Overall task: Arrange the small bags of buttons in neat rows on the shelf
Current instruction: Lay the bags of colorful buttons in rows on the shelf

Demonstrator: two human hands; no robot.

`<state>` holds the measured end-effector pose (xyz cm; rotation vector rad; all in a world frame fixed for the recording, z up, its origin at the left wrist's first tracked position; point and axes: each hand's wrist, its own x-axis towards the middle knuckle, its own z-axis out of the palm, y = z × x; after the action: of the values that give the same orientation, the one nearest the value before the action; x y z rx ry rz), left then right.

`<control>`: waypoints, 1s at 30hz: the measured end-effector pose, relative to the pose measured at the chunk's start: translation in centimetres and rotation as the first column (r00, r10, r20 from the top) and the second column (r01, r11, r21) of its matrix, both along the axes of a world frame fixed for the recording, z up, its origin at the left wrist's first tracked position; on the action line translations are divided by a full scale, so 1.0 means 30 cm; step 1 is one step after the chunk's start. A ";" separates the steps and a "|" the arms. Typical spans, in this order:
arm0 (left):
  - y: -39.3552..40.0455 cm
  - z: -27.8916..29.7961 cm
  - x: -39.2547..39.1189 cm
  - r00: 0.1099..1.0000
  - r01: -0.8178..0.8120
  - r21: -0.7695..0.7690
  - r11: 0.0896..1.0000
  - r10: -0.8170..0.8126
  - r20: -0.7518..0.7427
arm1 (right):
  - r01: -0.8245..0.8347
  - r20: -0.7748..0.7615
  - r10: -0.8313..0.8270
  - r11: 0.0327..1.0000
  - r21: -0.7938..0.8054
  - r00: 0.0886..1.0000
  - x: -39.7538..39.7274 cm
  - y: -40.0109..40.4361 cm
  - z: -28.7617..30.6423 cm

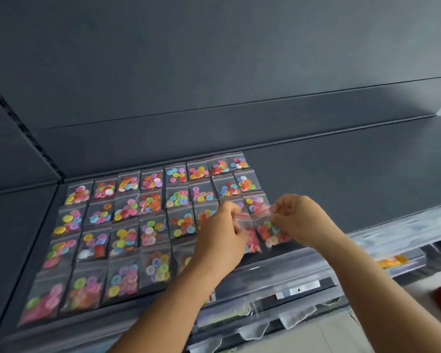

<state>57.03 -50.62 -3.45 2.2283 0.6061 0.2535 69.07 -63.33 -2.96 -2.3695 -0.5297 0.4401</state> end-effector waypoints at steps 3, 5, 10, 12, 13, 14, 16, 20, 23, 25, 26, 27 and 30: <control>-0.038 -0.005 -0.001 0.998 -0.053 0.145 0.988 0.058 -0.026 | -0.092 0.097 0.099 0.993 -0.078 0.990 0.006 -0.013 -0.017; -0.059 -0.011 -0.002 0.996 -0.069 0.262 0.963 0.079 -0.029 | -0.132 0.152 0.148 0.985 -0.113 0.977 0.003 -0.016 -0.022; -0.076 -0.028 -0.024 0.998 -0.055 0.441 0.896 0.068 -0.013 | -0.188 0.302 0.212 0.976 -0.105 0.930 -0.015 -0.038 -0.024; -0.079 -0.028 -0.030 0.999 0.028 0.466 0.884 -0.018 -0.026 | -0.253 0.355 0.258 0.965 -0.063 0.899 -0.029 -0.049 -0.017; -0.083 -0.028 -0.032 0.998 0.066 0.468 0.881 -0.055 -0.038 | -0.294 0.363 0.296 0.954 -0.063 0.884 -0.035 -0.054 -0.015; -0.087 -0.029 -0.034 0.996 0.092 0.458 0.884 -0.080 -0.047 | -0.337 0.363 0.341 0.938 -0.077 0.867 -0.039 -0.058 -0.014; -0.091 -0.032 -0.039 0.993 0.120 0.427 0.896 -0.102 -0.065 | -0.412 0.345 0.426 0.904 -0.117 0.836 -0.043 -0.067 -0.017; -0.091 -0.033 -0.051 0.988 0.150 0.427 0.892 -0.118 -0.100 | -0.457 0.317 0.470 0.881 -0.118 0.824 -0.040 -0.075 -0.011; -0.096 -0.031 -0.054 0.989 0.143 0.444 0.884 -0.109 -0.102 | -0.466 0.319 0.486 0.873 -0.141 0.814 -0.040 -0.072 -0.007; -0.100 -0.031 -0.054 0.989 0.137 0.454 0.880 -0.099 -0.106 | -0.467 0.318 0.492 0.870 -0.156 0.810 -0.040 -0.071 -0.007; -0.101 -0.031 -0.053 0.989 0.135 0.458 0.879 -0.094 -0.110 | -0.465 0.314 0.493 0.870 -0.164 0.811 -0.039 -0.070 -0.006; -0.102 -0.030 -0.053 0.990 0.130 0.461 0.878 -0.088 -0.110 | -0.462 0.314 0.491 0.871 -0.167 0.812 -0.038 -0.070 -0.005; -0.103 -0.023 -0.058 0.995 0.088 0.482 0.872 -0.058 -0.078 | -0.435 0.339 0.461 0.887 -0.154 0.820 -0.039 -0.065 -0.003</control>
<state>55.30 -53.71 -4.13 2.7489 0.5294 0.3280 67.90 -65.28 -3.05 -2.3939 -1.2865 0.2133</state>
